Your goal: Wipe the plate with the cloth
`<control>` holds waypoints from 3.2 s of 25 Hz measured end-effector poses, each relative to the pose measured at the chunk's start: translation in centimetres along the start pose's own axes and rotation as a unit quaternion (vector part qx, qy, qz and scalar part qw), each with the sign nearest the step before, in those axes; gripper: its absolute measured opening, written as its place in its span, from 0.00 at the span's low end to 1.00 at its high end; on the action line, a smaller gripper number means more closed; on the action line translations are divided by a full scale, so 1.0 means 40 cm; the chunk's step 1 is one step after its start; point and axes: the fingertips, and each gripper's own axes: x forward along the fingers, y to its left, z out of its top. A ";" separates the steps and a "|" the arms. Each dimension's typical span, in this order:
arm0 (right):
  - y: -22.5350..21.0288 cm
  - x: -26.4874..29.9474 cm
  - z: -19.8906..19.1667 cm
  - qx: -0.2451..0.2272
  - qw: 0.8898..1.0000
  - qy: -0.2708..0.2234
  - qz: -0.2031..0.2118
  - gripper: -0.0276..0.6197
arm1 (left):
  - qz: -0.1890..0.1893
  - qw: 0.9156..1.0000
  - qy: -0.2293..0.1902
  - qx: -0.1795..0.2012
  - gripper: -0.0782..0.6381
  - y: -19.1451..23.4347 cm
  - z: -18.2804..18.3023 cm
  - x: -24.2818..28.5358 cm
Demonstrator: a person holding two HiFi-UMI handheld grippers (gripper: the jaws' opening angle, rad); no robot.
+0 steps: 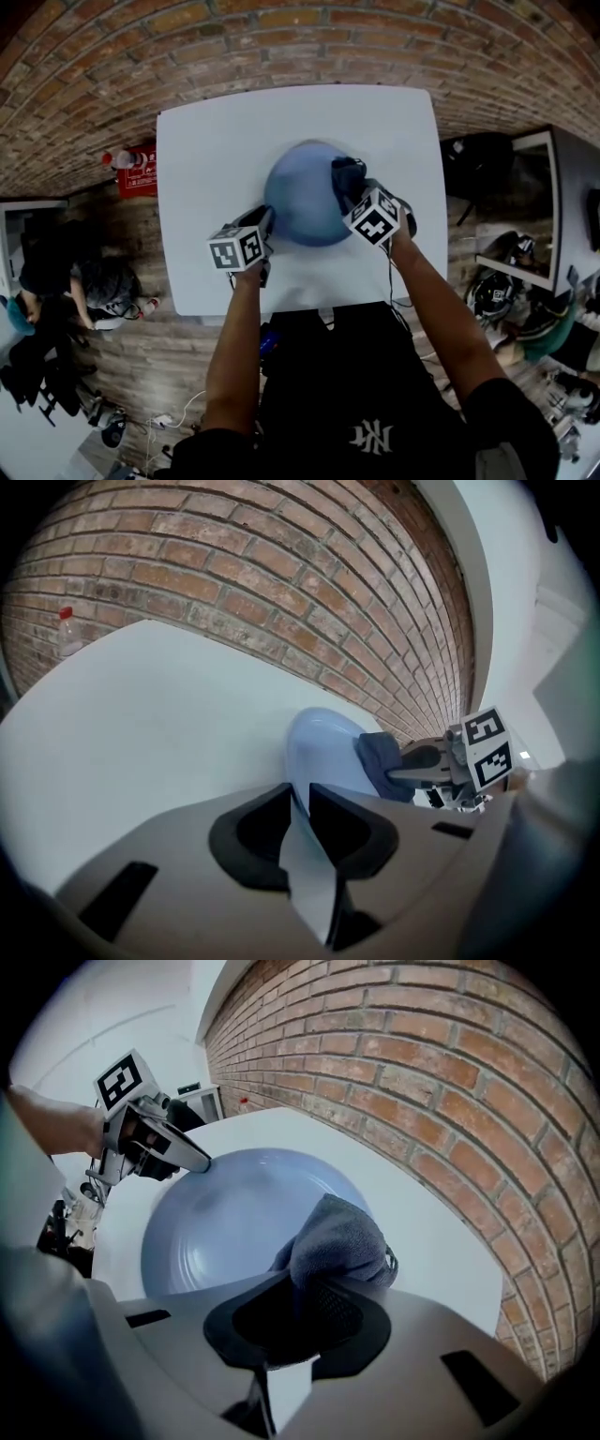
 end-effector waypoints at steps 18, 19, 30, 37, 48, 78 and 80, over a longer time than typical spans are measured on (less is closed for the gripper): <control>0.333 -0.032 0.199 0.039 0.978 -0.118 0.166 0.14 | 0.002 1.000 0.000 -0.004 0.20 -0.004 0.008 -0.001; 0.345 -0.024 0.194 0.039 0.978 -0.109 0.173 0.14 | 0.002 1.000 -0.001 -0.005 0.19 -0.003 0.007 -0.002; 0.343 -0.004 0.094 0.042 0.978 -0.038 0.200 0.14 | 0.000 1.000 0.001 -0.006 0.20 -0.001 0.006 0.000; 0.273 -0.019 0.032 0.028 0.984 -0.009 0.173 0.14 | -0.001 1.000 0.000 -0.004 0.20 0.001 0.011 0.002; 0.176 -0.028 -0.020 0.006 0.993 0.013 0.117 0.14 | 0.002 1.000 0.003 -0.001 0.20 0.004 0.006 0.000; 0.086 -0.081 0.123 0.049 0.988 -0.139 0.041 0.14 | -0.010 0.999 -0.042 0.016 0.21 0.009 0.068 -0.097; 0.101 -0.114 0.173 0.067 0.979 -0.181 0.059 0.14 | -0.013 0.998 -0.060 0.023 0.18 -0.005 0.099 -0.127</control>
